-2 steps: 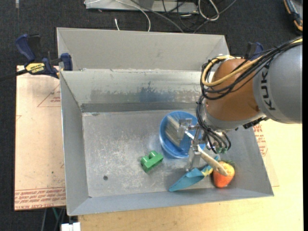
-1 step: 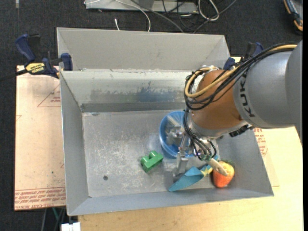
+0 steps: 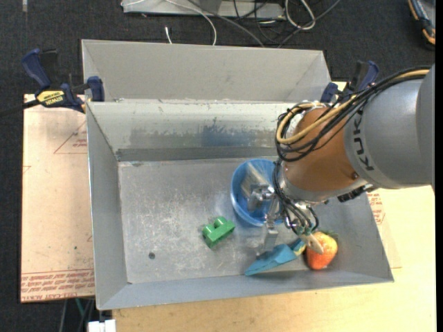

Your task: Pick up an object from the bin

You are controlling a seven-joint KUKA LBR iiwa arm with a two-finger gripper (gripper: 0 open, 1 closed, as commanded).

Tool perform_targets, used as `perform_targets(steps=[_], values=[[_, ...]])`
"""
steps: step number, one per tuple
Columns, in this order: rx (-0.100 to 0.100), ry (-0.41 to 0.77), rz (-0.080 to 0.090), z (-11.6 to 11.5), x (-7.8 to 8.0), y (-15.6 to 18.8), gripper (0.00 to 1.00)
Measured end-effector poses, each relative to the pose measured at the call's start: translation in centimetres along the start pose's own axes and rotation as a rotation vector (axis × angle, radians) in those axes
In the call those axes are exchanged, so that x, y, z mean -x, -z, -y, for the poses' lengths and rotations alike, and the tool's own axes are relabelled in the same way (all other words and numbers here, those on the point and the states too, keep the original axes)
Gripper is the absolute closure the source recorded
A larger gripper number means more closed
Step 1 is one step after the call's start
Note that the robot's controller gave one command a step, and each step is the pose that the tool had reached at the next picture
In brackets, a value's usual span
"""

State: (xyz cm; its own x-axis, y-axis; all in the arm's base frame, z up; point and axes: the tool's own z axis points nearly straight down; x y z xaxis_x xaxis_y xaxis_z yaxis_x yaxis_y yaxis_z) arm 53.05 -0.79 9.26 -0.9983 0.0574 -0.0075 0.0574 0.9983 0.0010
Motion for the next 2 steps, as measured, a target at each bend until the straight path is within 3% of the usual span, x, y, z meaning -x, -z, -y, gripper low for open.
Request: perform_targets(steps=[1,2], values=[[0.005,0.042,-0.001,-3.4,0.0,1.5,0.0],[0.001,-0.037,0.002,-1.5,-0.8,-2.3,0.0]])
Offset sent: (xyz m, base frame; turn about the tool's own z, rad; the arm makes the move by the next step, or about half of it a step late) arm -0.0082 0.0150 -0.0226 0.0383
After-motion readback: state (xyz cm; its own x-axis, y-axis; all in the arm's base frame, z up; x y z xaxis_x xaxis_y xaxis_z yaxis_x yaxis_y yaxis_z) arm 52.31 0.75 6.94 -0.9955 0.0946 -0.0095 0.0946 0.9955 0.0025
